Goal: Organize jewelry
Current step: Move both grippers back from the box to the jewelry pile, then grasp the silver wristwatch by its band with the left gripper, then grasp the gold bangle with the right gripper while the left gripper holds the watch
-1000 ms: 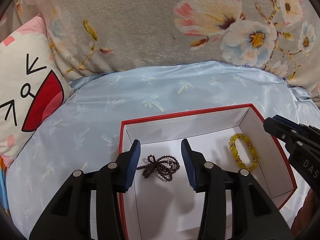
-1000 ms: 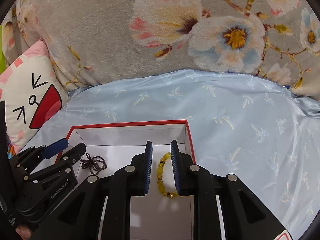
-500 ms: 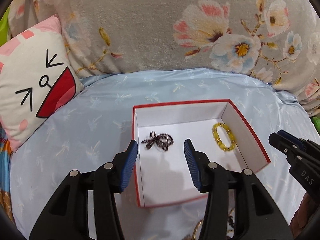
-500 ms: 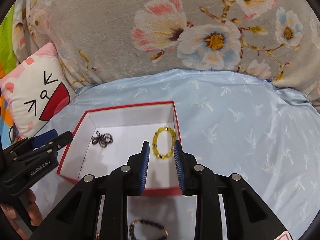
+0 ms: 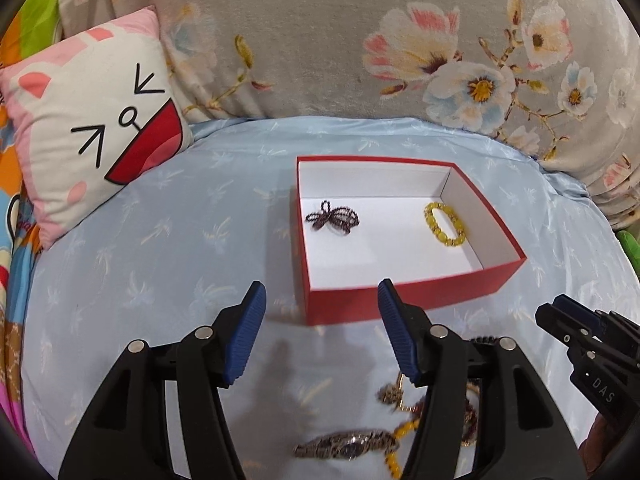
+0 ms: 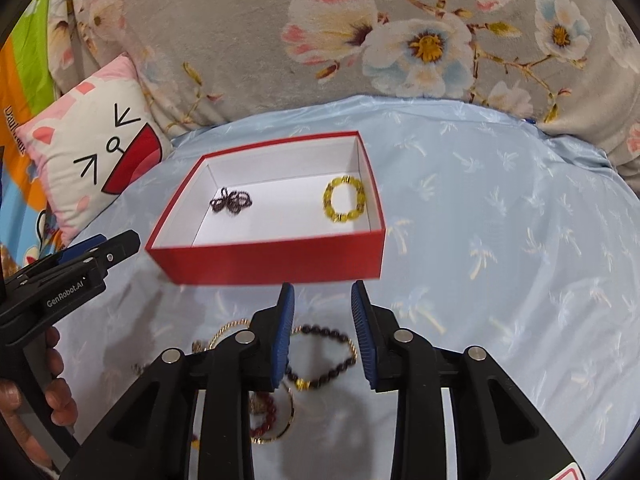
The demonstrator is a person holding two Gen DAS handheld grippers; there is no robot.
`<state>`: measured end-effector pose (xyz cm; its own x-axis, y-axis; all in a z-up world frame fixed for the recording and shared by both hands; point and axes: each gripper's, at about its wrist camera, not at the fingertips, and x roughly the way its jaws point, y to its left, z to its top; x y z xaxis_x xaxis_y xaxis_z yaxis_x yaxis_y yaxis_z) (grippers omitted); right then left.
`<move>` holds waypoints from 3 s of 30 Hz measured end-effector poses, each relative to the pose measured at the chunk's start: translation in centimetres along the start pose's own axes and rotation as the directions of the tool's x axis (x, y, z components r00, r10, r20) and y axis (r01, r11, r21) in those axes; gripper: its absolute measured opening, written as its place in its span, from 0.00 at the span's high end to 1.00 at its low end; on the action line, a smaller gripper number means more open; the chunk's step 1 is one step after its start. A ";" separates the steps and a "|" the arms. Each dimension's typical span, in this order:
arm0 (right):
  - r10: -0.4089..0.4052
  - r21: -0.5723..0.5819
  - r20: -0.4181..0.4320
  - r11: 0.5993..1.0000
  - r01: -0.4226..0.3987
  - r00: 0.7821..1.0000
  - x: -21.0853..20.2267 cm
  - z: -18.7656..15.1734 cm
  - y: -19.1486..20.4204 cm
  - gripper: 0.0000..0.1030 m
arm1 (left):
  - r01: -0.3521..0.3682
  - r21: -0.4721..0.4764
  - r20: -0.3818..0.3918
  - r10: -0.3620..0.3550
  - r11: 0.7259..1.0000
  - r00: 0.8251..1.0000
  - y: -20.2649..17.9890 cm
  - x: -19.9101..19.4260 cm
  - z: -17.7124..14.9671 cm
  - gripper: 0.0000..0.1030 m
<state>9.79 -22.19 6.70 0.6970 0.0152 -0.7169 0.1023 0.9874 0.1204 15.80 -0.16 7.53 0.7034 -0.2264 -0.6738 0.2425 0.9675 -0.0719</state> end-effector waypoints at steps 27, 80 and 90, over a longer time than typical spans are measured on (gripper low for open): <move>0.005 0.022 -0.120 1.000 -0.003 0.993 -1.0 -9.0 0.8 0.64 | 0.026 0.083 -0.107 -0.017 0.996 0.994 -0.4 -0.4 -10.2 0.31; 0.055 0.041 -0.159 0.998 -0.049 0.986 0.4 -9.9 1.2 0.57 | 0.152 0.013 -0.165 -0.148 0.988 0.975 -2.0 0.0 -11.1 0.85; 0.052 0.035 -0.143 0.998 -0.047 0.988 1.3 -8.8 1.9 0.57 | 0.103 0.002 -0.142 -0.102 0.995 0.985 -0.2 -0.2 -11.3 0.85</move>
<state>4.66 -18.90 -0.01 0.5929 0.0885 -0.8004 0.0939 0.9796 0.1779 8.09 0.97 -0.64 0.5729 -0.3055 -0.7606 0.3149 0.9388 -0.1399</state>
